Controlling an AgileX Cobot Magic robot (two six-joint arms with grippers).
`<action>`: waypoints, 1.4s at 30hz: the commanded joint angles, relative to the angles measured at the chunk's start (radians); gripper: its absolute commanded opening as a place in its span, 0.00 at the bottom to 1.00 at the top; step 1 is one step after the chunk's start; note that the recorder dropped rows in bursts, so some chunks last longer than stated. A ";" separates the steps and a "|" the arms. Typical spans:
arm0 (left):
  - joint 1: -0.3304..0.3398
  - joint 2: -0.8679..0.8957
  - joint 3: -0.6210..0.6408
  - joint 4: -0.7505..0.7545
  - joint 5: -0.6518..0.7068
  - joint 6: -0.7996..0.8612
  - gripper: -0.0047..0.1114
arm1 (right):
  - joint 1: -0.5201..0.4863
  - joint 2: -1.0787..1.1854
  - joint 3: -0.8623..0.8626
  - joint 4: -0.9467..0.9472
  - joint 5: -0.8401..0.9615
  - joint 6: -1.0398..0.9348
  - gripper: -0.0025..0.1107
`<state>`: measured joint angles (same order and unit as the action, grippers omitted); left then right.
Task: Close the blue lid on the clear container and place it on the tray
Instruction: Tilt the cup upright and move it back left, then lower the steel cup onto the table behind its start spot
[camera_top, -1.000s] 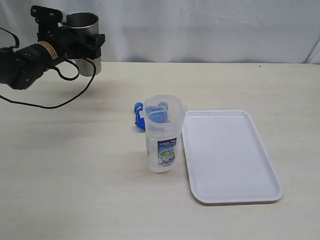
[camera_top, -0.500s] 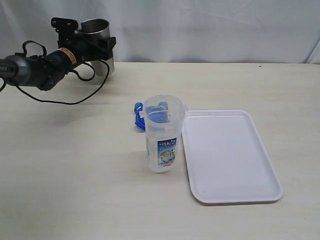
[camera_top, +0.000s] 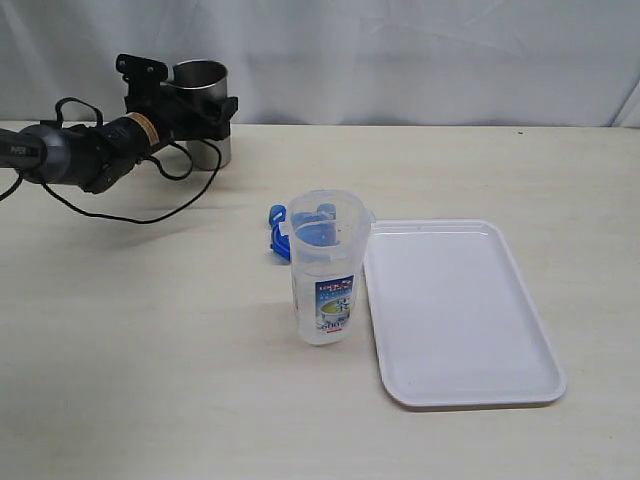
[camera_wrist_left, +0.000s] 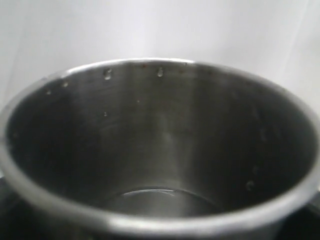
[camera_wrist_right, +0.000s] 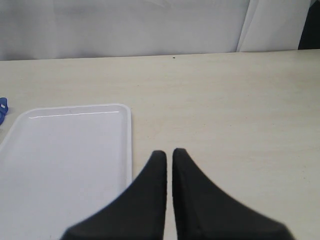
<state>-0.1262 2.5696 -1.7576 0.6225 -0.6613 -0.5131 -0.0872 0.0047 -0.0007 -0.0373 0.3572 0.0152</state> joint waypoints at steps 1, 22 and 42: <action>-0.003 0.001 -0.011 0.026 -0.001 -0.005 0.09 | -0.003 -0.005 0.001 -0.001 -0.013 0.000 0.06; -0.014 -0.004 -0.011 0.152 0.079 -0.124 0.71 | -0.003 -0.005 0.001 -0.001 -0.013 0.000 0.06; -0.009 -0.029 -0.011 0.286 0.104 -0.333 0.90 | -0.003 -0.005 0.001 -0.001 -0.013 0.000 0.06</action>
<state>-0.1391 2.5618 -1.7687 0.8935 -0.5609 -0.7928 -0.0872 0.0047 -0.0007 -0.0373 0.3572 0.0152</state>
